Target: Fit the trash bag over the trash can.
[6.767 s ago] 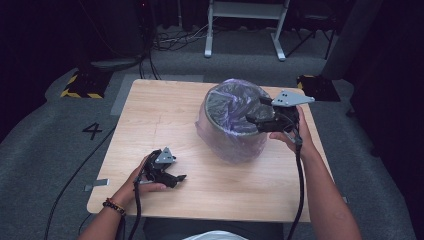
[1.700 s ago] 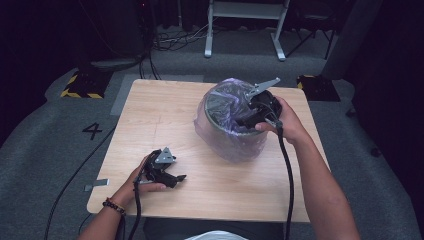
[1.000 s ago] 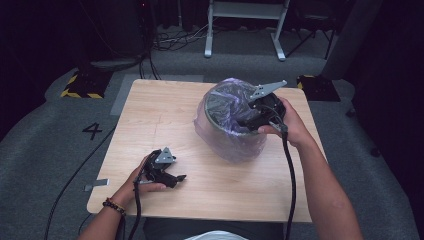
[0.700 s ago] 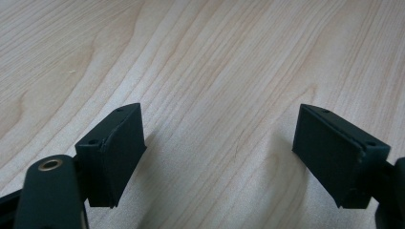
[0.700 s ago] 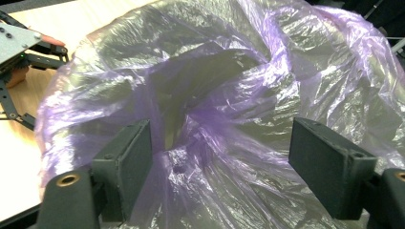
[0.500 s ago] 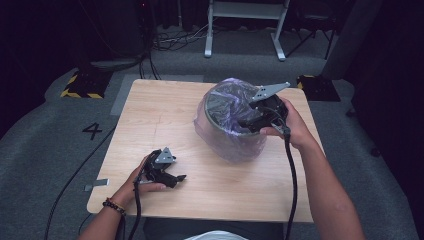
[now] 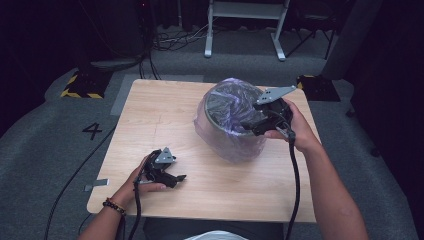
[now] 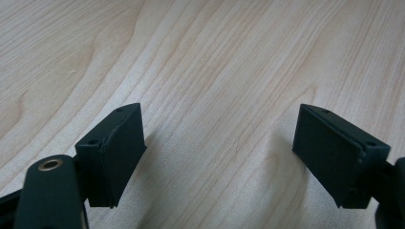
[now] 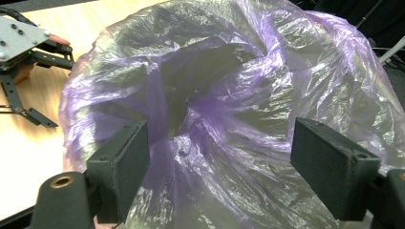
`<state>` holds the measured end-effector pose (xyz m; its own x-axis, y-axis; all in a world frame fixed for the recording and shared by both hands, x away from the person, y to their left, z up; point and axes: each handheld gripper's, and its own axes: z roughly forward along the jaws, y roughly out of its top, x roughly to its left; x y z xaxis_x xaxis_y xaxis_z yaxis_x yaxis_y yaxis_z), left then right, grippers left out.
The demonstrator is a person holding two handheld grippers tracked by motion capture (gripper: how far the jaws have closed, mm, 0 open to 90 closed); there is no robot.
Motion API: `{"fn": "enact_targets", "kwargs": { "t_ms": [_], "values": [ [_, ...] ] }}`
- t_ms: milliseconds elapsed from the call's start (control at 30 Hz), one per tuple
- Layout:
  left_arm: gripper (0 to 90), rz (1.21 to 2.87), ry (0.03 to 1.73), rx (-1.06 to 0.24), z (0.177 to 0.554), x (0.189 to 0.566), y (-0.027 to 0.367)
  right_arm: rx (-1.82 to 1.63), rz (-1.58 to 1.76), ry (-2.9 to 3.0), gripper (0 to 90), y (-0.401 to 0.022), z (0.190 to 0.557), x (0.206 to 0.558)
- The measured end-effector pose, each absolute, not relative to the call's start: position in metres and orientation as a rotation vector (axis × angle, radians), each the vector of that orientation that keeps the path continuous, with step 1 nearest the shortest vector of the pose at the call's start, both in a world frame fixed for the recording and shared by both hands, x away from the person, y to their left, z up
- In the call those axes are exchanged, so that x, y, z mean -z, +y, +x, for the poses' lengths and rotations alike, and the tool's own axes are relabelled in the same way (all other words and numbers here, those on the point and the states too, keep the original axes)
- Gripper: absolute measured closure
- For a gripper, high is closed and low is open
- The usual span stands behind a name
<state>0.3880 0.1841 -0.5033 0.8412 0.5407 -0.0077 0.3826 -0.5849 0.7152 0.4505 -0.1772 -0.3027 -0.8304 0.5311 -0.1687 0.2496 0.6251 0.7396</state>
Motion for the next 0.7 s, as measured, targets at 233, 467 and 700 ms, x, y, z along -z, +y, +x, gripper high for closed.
{"fn": "enact_targets", "kwargs": {
  "t_ms": [233,467,700],
  "values": [
    [17.9,2.264,0.669,-0.271,0.388,0.503,0.184,-1.055,0.633,2.426,19.5,-0.184,0.444,0.304],
    [17.9,2.264,0.669,-0.271,0.388,0.503,0.184,-1.100,0.606,2.361,19.1,-0.191,0.435,0.306],
    [17.9,2.264,0.669,-0.272,0.388,0.503,0.184,-1.145,0.598,2.308,18.9,-0.198,0.427,0.307]
  ]
}}
